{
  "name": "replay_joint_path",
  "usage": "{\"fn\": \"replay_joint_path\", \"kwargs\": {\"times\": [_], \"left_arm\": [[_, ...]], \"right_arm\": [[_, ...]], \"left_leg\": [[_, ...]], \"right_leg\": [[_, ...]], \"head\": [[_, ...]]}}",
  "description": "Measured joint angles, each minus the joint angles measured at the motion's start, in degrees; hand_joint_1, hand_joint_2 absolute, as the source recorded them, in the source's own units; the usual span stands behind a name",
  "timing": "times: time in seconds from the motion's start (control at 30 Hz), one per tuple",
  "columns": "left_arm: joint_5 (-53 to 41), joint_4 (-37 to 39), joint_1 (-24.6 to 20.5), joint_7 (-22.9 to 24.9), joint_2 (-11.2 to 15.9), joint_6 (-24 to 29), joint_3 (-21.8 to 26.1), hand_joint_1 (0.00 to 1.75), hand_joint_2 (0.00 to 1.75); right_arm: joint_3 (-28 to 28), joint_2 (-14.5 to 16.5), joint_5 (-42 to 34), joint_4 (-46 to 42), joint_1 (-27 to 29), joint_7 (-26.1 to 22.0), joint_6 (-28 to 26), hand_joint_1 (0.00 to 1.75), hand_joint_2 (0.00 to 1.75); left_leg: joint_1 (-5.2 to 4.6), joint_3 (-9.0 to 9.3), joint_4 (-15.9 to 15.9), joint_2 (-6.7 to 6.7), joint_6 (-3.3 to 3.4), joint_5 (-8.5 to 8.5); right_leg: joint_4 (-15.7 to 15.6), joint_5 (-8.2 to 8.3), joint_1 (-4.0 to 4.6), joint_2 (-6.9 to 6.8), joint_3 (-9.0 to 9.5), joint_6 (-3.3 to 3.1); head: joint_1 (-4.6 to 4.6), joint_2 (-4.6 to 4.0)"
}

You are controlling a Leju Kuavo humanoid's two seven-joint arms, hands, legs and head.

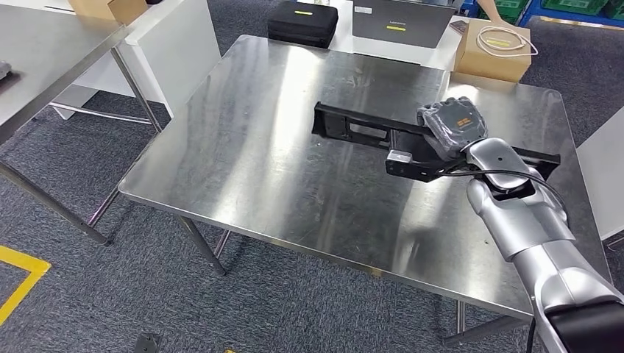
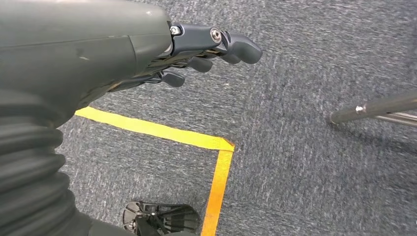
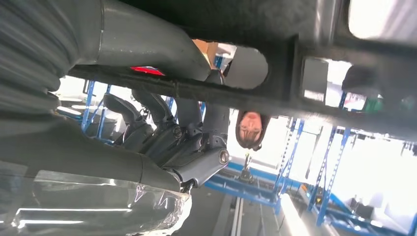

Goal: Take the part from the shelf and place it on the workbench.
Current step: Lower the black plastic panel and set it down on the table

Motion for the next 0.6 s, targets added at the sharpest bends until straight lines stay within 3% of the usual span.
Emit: {"fn": "replay_joint_path", "kwargs": {"times": [0.4,0.6], "left_arm": [[-0.4,0.1,0.6,-5.2,0.1,0.0,-1.1,0.0,1.75],[-0.4,0.1,0.7,-9.8,-0.2,4.0,-1.7,0.0,1.75]], "right_arm": [[2.1,-1.1,-0.2,3.1,0.0,1.1,-0.6,1.69,1.75],[2.5,-2.5,1.6,3.5,0.0,2.0,-3.4,1.69,1.75]], "left_leg": [[0.34,0.01,0.0,0.02,-0.03,-0.02],[0.38,0.01,0.0,0.02,-0.04,-0.02]], "right_leg": [[0.0,0.0,-0.01,0.0,-0.07,-0.02],[0.0,0.0,-0.01,0.0,-0.08,-0.02]], "head": [[-0.01,0.0],[-0.01,0.0]]}}
